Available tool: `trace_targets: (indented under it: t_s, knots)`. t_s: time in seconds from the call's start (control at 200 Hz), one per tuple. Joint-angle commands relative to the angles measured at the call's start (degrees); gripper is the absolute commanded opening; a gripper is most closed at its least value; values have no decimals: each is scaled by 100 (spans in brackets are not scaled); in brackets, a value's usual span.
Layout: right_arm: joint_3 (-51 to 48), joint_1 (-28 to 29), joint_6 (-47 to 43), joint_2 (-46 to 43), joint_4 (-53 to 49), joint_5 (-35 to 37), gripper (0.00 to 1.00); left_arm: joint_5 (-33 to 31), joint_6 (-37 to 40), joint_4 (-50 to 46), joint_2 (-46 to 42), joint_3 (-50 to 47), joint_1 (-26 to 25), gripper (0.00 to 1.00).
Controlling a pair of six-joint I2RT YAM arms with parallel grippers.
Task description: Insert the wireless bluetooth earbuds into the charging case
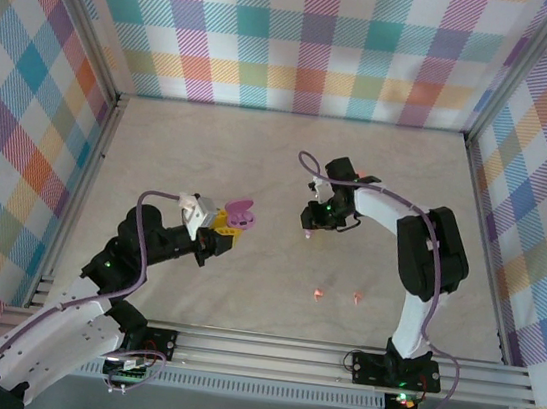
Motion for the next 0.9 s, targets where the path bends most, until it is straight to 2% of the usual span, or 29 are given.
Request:
trace_targets:
  t_s: [0.0, 0.46, 0.895]
  knots:
    - [19, -7, -167, 116, -92, 98, 28, -25, -12, -3, -50, 8, -34, 15]
    - [-201, 10, -133, 74, -22, 286, 33, -56, -10, -177, -68, 87, -34, 16]
    - [-248, 102, -160, 67, -26, 264, 32, -56, -10, -239, -54, 148, -34, 16]
